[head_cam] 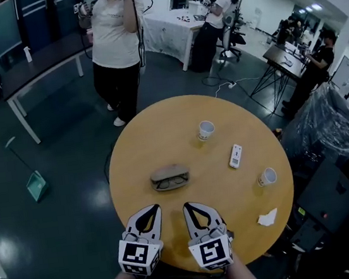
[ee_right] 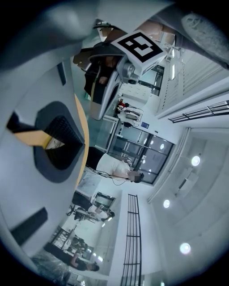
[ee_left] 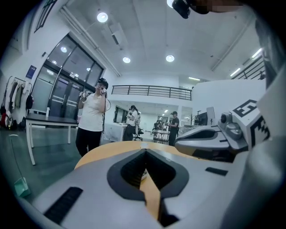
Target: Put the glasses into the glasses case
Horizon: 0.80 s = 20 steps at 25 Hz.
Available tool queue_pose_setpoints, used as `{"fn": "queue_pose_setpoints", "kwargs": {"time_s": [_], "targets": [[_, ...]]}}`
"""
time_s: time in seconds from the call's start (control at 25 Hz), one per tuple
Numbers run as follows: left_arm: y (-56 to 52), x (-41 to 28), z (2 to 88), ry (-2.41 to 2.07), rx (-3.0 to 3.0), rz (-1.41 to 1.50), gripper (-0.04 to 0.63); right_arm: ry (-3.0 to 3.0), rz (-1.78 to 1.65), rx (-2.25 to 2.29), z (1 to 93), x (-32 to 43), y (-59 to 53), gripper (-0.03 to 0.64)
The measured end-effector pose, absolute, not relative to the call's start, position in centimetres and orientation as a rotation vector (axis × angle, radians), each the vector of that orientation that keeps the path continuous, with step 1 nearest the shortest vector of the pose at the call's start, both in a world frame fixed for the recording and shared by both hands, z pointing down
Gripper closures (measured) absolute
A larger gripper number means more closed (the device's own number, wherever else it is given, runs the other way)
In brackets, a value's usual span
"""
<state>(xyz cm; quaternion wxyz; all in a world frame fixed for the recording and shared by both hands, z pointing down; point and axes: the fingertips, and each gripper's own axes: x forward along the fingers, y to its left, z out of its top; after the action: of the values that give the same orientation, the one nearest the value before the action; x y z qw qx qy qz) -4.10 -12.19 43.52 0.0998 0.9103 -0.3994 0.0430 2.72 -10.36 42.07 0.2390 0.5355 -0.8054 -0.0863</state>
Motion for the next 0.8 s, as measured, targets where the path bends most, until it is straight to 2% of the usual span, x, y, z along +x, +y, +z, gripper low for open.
{"fn": "queue_pose_setpoints", "kwargs": {"time_s": [0.8], "targets": [[-12.1, -4.6, 43.6, -1.178, 2.695, 0.128, 0.590, -2.189, -0.184, 1.473, 43.4, 2.7, -10.0, 0.630]]}}
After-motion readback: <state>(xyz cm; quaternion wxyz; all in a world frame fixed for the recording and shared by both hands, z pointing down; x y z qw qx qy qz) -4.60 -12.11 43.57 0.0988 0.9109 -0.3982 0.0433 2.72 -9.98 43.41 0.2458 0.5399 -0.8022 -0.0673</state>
